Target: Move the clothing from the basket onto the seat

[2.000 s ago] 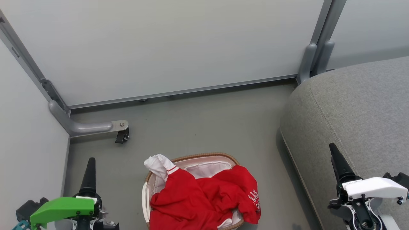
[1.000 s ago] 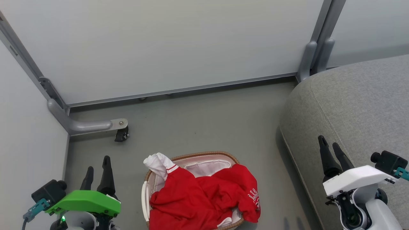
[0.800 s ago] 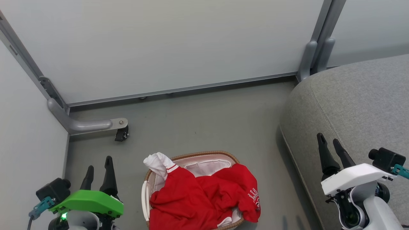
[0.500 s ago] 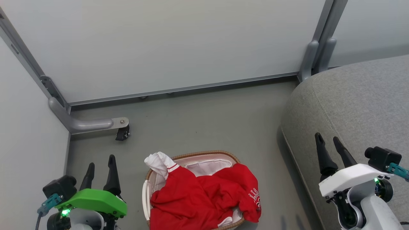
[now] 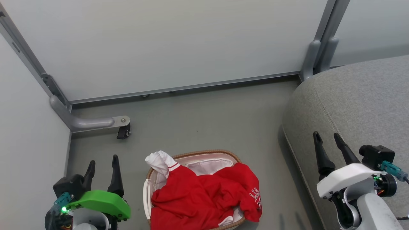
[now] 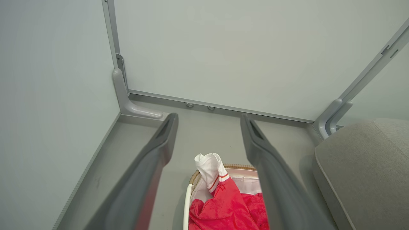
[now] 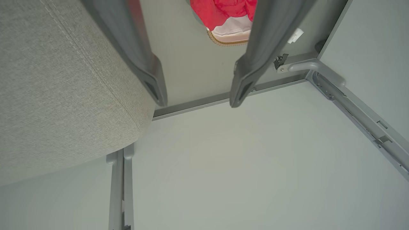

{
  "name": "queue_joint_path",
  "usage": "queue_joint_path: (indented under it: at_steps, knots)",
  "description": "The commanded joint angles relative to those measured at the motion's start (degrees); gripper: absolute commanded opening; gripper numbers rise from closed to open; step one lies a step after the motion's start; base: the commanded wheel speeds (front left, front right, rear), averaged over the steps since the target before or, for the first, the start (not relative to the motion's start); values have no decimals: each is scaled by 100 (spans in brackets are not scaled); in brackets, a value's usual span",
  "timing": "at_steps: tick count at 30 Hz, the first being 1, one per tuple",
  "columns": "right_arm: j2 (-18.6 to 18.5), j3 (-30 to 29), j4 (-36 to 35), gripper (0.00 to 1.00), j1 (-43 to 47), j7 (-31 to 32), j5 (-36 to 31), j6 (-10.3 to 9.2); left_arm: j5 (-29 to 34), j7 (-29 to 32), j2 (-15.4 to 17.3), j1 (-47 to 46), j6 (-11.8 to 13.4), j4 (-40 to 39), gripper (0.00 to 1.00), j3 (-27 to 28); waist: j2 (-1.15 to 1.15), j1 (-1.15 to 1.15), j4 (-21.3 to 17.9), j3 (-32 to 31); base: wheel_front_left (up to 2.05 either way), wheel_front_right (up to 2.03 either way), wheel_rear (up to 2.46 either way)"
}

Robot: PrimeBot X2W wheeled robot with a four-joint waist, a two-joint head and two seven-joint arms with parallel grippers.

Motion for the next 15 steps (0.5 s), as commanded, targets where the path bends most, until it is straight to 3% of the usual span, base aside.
queue_joint_path:
  at_steps: [1, 15]
  knots:
    - [-19, 0, -24, 100, -119, -70, -177, 1, 150, -57, 40, -164, 39, -38, 100, -16, 0, 0, 5, 0, 0, 0, 0]
    - [-2, 24, 35, 100, -166, -257, -974, 2, 882, -245, -16, -152, 33, -65, 100, 8, 0, 0, 28, 24, 0, 0, 0]
